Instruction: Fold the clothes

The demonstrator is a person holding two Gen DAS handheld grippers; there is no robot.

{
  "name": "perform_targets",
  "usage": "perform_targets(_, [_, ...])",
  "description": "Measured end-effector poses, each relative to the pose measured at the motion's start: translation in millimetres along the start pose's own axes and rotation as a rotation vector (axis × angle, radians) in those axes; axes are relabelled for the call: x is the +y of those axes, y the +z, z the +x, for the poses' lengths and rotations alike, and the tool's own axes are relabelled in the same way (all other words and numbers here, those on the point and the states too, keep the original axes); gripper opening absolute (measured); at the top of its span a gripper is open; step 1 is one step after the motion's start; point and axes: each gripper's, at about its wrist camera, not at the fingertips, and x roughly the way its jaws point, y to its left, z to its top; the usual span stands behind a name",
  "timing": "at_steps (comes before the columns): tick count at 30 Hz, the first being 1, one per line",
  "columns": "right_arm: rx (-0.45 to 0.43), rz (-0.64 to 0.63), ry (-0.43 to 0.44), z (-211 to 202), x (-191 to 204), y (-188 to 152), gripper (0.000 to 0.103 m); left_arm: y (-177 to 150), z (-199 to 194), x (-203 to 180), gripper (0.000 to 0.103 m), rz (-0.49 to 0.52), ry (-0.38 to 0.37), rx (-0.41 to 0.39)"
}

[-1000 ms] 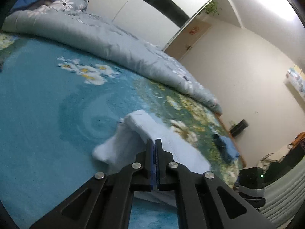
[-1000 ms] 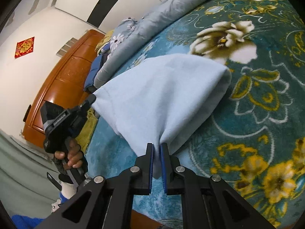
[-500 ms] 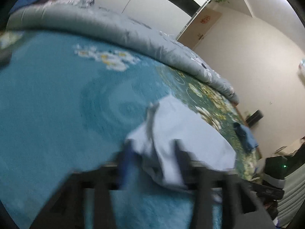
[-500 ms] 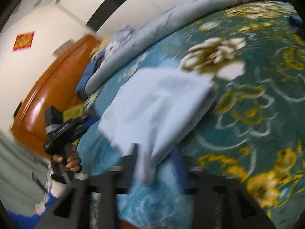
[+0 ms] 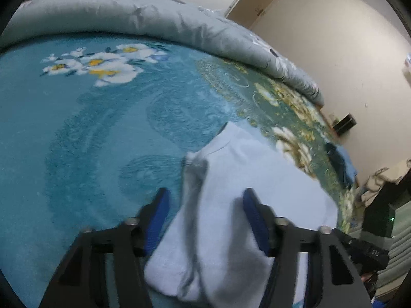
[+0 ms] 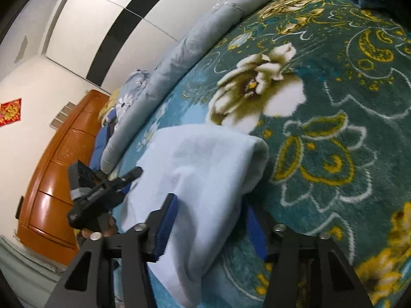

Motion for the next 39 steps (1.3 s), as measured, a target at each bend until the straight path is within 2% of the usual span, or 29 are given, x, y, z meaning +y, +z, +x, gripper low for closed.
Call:
perform_targets(1, [0.000,0.006,0.010,2,-1,1,0.035,-1,3,-2,0.018,-0.005,0.010,-0.001])
perform_targets(2, [0.006,0.016,0.012,4,-3,4,0.024,-4,2,-4,0.014,-0.009,0.020,-0.010])
perform_targets(5, [0.029,0.024,0.044,5,-7,12,0.010,-10,-3,-8,0.010,-0.041,0.032,-0.037])
perform_targets(8, [0.047,-0.009,0.070,3,-2,27,0.008,-21,-26,-23,0.009,-0.069,0.017,-0.084])
perform_targets(10, [0.094,-0.039,0.111,1,3,41,0.008,-29,-45,-35,0.009,-0.080,0.002,-0.119])
perform_targets(14, [0.171,-0.211,0.072,-9,25,71,0.008,-60,-84,-64,0.008,-0.082,0.004,-0.202])
perform_targets(17, [0.201,-0.306,0.058,-17,30,90,0.008,-81,-90,-63,0.008,-0.102,0.036,-0.233])
perform_targets(20, [0.206,-0.305,0.045,-15,21,99,0.008,-89,-74,-41,0.009,-0.164,0.085,-0.215])
perform_targets(22, [0.199,-0.284,0.058,-15,13,92,0.012,-90,-70,-22,0.009,-0.218,0.110,-0.222])
perform_targets(25, [0.192,-0.279,0.061,-16,3,74,0.013,-89,-75,-7,0.015,-0.277,0.039,-0.222])
perform_targets(26, [0.195,-0.279,0.060,-15,1,68,0.020,-88,-77,-7,0.028,-0.276,0.029,-0.227])
perform_targets(27, [0.198,-0.279,0.059,-14,-1,61,0.035,-87,-79,-8,0.036,-0.273,0.021,-0.232])
perform_targets(28, [0.205,-0.273,0.066,-11,-2,56,0.043,-87,-79,-10,0.052,-0.262,0.009,-0.228])
perform_targets(29, [0.212,-0.267,0.074,-8,-3,52,0.052,-87,-79,-13,0.055,-0.251,-0.005,-0.222])
perform_targets(31, [0.212,-0.248,0.069,-1,-5,48,0.052,-86,-70,-17,0.056,-0.233,-0.015,-0.174])
perform_targets(34, [0.209,-0.220,0.059,10,-6,42,0.053,-89,-53,-19,0.057,-0.215,0.036,-0.107])
perform_targets(37, [0.209,-0.194,0.080,13,-5,39,0.053,-95,-45,-19,0.053,-0.219,-0.005,-0.097])
perform_targets(38, [0.216,-0.192,0.082,14,-4,37,0.053,-95,-45,-19,0.032,-0.215,-0.016,-0.098])
perform_targets(39, [0.224,-0.196,0.082,14,-3,35,0.053,-95,-44,-19,0.020,-0.212,-0.027,-0.098])
